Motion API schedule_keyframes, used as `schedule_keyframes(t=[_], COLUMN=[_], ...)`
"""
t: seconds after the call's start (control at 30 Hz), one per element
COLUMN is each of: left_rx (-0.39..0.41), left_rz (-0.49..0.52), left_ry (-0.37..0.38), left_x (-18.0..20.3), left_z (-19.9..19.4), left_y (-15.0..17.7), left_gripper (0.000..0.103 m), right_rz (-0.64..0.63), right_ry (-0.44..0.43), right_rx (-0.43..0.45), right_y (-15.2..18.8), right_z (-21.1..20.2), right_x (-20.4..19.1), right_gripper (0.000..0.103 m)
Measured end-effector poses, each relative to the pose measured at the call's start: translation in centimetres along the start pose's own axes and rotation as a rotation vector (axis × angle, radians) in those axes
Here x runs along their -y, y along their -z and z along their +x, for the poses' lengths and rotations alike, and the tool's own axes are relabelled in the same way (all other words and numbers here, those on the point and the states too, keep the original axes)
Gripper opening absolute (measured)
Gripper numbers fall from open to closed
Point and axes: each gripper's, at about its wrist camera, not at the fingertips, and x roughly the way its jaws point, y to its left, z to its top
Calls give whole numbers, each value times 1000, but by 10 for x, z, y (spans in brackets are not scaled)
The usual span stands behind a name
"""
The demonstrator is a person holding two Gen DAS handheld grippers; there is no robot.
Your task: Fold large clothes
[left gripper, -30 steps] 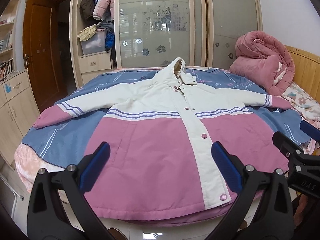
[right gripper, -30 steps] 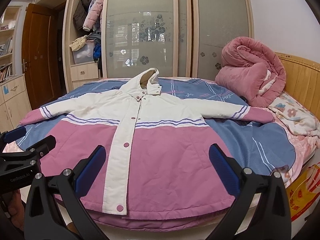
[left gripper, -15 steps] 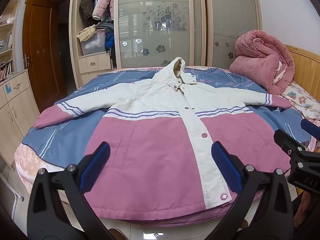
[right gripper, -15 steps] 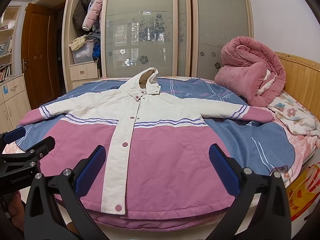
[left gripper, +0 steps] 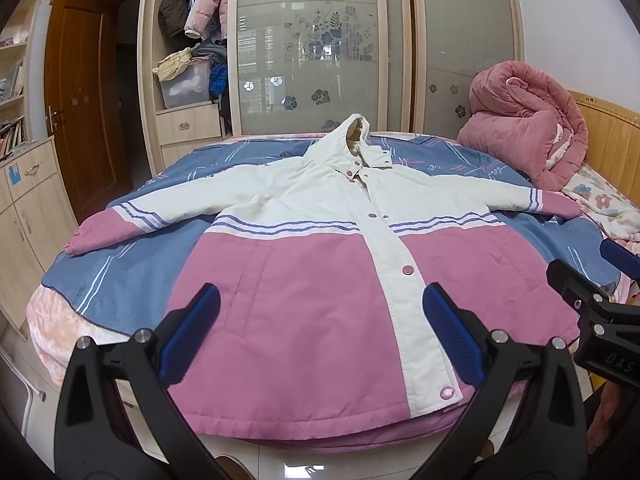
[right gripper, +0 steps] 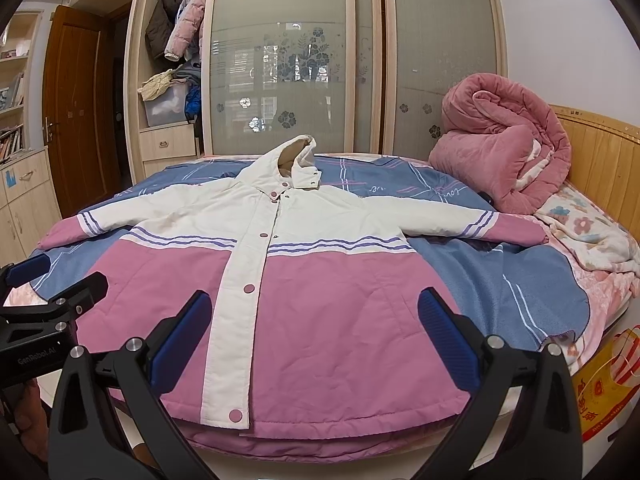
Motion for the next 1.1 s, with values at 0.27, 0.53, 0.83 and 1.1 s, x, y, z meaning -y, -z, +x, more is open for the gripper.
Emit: schedule_keyframes(t=[0.27, 0.53, 0.83, 1.1], left_rx=[0, -2, -11, -13], left_rz=[2, -3, -9, -30], left_ry=[-2, -5, -4, 10], left_x=[0, -2, -6, -12], left_z=[0, 1, 5, 7], left_y=[0, 1, 2, 1], left_gripper=[101, 101, 101, 101], right_rz=[0, -1, 0, 21], right_ry=[1, 2, 2, -6], right_rx=[1, -4, -14, -17], right_y=[0, 1, 2, 5], right_z=[0, 1, 6, 16], right_x=[1, 2, 4, 5], right_gripper=[102, 102, 102, 102])
